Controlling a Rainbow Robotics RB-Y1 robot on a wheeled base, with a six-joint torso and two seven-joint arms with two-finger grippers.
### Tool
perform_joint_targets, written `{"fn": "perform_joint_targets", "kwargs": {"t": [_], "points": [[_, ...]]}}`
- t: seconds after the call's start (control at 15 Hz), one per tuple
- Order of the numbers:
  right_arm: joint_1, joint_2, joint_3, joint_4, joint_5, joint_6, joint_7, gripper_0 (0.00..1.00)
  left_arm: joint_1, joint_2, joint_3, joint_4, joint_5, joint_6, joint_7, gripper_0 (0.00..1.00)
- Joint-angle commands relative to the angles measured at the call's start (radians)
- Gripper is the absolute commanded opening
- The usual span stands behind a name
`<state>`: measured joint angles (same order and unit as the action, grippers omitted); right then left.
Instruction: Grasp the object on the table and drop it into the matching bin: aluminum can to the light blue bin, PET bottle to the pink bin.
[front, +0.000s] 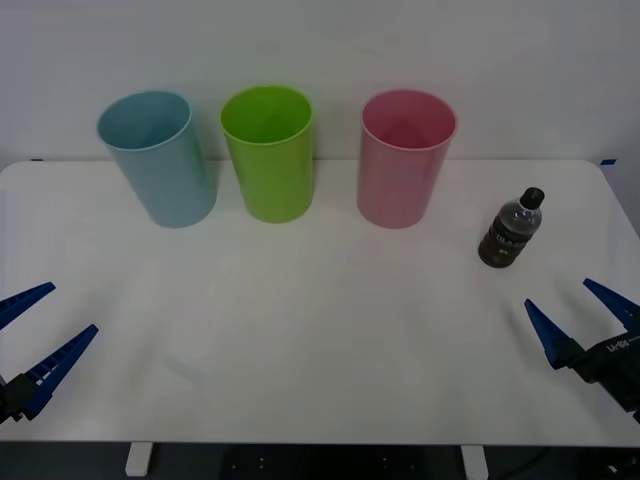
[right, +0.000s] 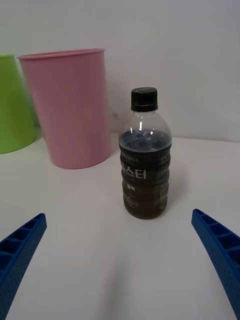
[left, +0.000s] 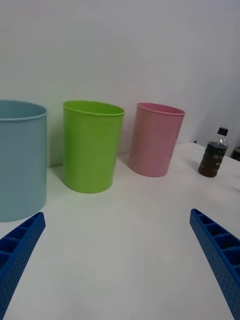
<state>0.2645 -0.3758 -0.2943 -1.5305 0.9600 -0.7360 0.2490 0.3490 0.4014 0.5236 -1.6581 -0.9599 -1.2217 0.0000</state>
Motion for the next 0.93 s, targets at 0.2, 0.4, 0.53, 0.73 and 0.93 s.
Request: {"fn": "perform_joint_targets", "kwargs": {"t": [0.2,0.4,0.53,0.73,0.93], "points": [[-0.079,0.012,0.001,0.087,0.022,0.017,0.018,1.00,0.000,0.000,0.000,0.000,0.000,0.000,0.000,1.00],[-0.131,0.018,0.001,0.142,0.034,0.032,0.032,1.00,0.000,0.000,0.000,0.000,0.000,0.000,0.000,1.00],[-0.163,0.029,0.001,0.173,0.048,0.040,0.039,1.00,0.000,0.000,0.000,0.000,0.000,0.000,0.000,1.00],[-0.225,0.032,0.003,0.225,0.069,0.055,0.047,1.00,0.000,0.000,0.000,0.000,0.000,0.000,0.000,1.00],[-0.300,0.032,0.012,0.306,0.074,0.070,0.061,1.00,0.000,0.000,0.000,0.000,0.000,0.000,0.000,1.00]]}}
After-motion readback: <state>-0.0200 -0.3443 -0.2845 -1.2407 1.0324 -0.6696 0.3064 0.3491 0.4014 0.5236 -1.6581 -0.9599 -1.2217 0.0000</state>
